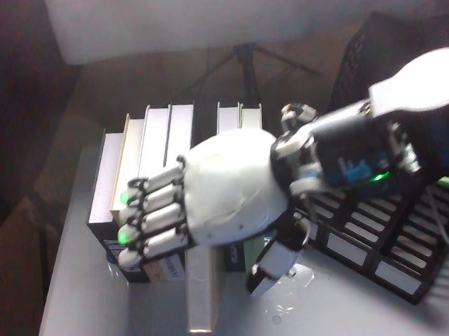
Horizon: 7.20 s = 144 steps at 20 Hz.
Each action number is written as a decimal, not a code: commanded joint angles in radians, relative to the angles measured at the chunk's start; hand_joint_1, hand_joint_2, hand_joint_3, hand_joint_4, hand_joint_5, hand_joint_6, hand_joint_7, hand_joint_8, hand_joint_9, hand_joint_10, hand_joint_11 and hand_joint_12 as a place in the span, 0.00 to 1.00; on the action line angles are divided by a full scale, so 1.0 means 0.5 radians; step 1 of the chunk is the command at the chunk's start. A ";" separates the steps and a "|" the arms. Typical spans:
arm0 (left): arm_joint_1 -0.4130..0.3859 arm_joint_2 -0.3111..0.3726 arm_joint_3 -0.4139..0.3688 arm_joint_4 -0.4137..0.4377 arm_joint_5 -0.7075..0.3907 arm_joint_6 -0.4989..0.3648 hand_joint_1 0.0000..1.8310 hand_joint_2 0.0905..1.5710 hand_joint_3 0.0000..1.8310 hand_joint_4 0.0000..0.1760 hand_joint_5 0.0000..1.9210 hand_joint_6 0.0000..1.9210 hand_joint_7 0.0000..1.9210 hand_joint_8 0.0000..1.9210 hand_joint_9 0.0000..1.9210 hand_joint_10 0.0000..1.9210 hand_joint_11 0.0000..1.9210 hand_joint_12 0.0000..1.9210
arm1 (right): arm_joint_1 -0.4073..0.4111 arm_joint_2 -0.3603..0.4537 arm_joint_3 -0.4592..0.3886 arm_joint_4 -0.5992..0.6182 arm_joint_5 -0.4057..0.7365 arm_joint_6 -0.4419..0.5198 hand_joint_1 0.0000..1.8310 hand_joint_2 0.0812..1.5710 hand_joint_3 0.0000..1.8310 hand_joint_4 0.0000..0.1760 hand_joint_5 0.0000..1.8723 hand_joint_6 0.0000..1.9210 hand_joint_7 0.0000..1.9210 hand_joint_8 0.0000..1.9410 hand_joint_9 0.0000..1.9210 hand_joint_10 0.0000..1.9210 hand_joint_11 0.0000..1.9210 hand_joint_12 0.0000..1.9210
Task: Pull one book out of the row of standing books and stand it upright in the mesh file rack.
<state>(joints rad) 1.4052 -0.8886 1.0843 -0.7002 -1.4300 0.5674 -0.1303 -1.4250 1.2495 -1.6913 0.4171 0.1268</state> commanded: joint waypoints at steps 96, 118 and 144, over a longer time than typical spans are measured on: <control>-0.196 -0.071 0.200 0.163 -0.180 -0.050 0.35 0.89 0.00 0.44 0.00 0.00 0.00 0.00 0.00 0.00 0.00 0.00 | -0.439 -0.412 0.493 -0.235 -0.442 0.015 0.39 0.66 0.01 0.04 0.00 0.00 0.00 0.00 0.00 0.00 0.00 0.00; -0.196 -0.071 0.194 0.154 -0.192 -0.049 0.32 0.89 0.00 0.44 0.00 0.00 0.00 0.00 0.00 0.00 0.00 0.00 | -0.440 -0.408 0.460 -0.235 -0.406 0.019 0.39 0.65 0.01 0.00 0.00 0.00 0.00 0.00 0.00 0.00 0.00 0.00; -0.195 -0.066 0.180 0.146 -0.207 -0.048 0.34 0.89 0.00 0.33 0.00 0.00 0.00 0.00 0.00 0.00 0.00 0.00 | -0.405 -0.381 0.457 -0.291 -0.448 0.020 0.56 0.61 0.00 0.00 0.00 0.00 0.00 0.00 0.00 0.00 0.00 0.00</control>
<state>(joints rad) 1.3117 -0.9272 1.1713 -0.6056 -1.4059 0.5472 -0.3283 -1.6344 1.4746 -1.8408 0.2207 0.1314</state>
